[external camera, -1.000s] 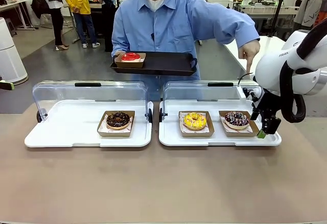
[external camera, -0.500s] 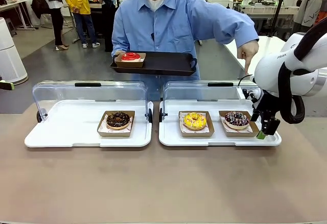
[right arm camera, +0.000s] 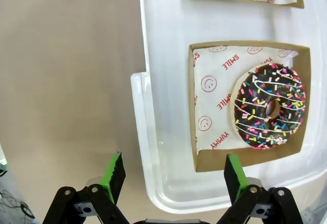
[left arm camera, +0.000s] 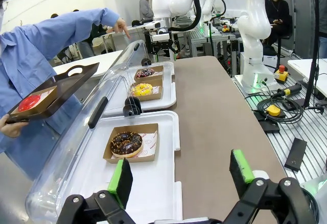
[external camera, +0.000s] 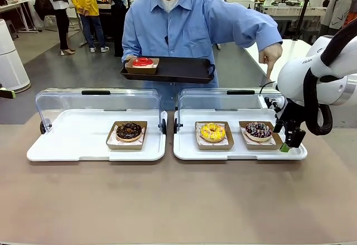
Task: Provide the desired donut to the person.
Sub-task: Pick up and lift the Paper togo box containing the Donut pointed at by the person.
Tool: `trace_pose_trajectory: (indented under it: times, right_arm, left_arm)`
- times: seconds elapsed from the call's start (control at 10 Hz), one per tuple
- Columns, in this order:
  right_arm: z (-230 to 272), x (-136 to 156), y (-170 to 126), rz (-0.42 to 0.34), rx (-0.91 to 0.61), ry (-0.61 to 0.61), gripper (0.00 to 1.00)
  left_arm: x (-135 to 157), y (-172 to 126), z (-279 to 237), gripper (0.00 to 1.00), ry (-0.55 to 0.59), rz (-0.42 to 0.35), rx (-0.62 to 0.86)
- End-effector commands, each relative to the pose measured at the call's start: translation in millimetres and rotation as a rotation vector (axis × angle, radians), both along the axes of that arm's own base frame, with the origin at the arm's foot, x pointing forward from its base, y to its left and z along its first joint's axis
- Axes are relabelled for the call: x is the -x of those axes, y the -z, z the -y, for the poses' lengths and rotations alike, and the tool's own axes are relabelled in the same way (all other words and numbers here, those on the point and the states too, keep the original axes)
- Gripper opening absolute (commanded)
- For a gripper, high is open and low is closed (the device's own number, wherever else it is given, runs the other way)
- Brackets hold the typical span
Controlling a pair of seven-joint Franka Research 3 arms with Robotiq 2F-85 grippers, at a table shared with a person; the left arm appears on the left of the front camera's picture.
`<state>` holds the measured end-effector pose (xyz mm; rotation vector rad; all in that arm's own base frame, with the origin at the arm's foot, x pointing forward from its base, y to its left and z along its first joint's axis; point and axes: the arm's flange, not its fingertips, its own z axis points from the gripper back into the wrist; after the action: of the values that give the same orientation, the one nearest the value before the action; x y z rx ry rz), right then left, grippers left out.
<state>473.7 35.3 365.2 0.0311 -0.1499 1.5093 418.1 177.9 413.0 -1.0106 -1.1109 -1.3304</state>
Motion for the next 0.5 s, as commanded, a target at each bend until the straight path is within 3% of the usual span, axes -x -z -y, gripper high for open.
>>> trace_pose_trajectory:
  times: [0.0,0.4]
  right_arm:
    - [-2,-6,9,0.010,0.020,-0.002,1.00]
    - [-3,-26,22,0.020,0.031,0.026,1.00]
  left_arm:
    - [-1,-1,1,1.00,-0.024,-0.006,0.007]
    - [-1,-1,1,1.00,-0.024,-0.006,0.007]
